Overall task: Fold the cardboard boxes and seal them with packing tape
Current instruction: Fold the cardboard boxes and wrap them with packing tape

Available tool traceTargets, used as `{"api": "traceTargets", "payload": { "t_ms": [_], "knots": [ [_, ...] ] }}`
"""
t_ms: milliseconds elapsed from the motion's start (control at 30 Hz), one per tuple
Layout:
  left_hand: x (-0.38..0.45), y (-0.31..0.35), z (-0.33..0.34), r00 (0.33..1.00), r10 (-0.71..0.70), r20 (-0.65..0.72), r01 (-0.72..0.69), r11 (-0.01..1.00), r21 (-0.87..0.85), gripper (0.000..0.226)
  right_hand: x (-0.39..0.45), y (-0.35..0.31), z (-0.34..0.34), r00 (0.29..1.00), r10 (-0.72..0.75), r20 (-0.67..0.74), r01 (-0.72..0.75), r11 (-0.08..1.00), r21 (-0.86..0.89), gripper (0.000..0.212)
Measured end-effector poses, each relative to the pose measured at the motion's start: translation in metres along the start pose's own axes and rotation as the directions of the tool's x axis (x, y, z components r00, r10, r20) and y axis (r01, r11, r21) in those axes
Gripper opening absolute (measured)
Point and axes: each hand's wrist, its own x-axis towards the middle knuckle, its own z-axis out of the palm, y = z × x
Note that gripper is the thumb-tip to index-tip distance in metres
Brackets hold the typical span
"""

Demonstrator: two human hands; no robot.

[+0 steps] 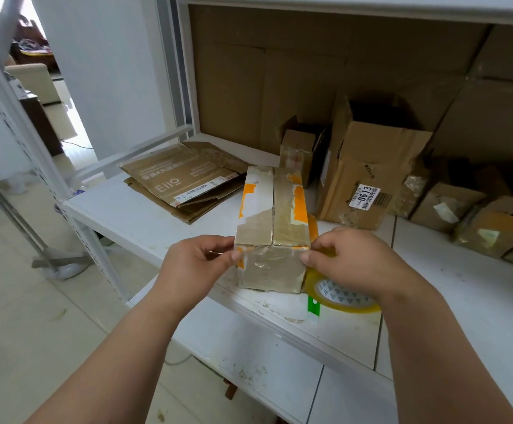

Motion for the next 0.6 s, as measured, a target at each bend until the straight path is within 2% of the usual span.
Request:
{"api": "traceTargets", "payload": {
  "t_ms": [167,233,300,400,433,500,600],
  "knots": [
    [0.0,0.001,0.012,0.995,-0.011,-0.094,0.02,0.996,0.091,0.007,-0.002,-0.011,0.013,0.985,0.002,-0.17,-0.028,0.988,-0.151,0.043],
    [-0.001,0.002,0.014,0.993,-0.015,-0.114,0.031,0.99,0.14,0.007,-0.002,-0.012,0.012,0.99,-0.005,-0.141,-0.018,0.986,-0.163,0.038],
    [-0.002,0.004,0.013,0.995,0.01,-0.1,0.01,0.981,0.196,0.015,-0.003,-0.009,0.004,0.999,-0.008,-0.034,0.004,0.993,-0.114,0.029],
    [-0.004,0.006,0.011,0.992,0.116,-0.05,-0.093,0.942,0.324,0.028,-0.003,-0.005,-0.005,0.997,0.034,0.064,-0.039,0.996,0.084,0.043],
    [-0.005,0.006,0.012,0.989,0.146,-0.033,-0.124,0.923,0.363,0.029,-0.002,-0.006,-0.004,0.998,0.043,0.051,-0.048,0.993,0.109,0.048],
    [-0.005,0.007,0.012,0.985,0.175,-0.009,-0.157,0.903,0.399,0.029,-0.001,-0.008,0.002,0.998,0.053,-0.019,-0.052,0.998,0.045,0.056],
    [-0.004,0.007,0.004,0.989,0.142,0.045,-0.149,0.925,0.348,0.027,0.001,-0.009,0.008,0.994,0.052,-0.098,-0.057,0.997,-0.053,0.054]
  ]
}}
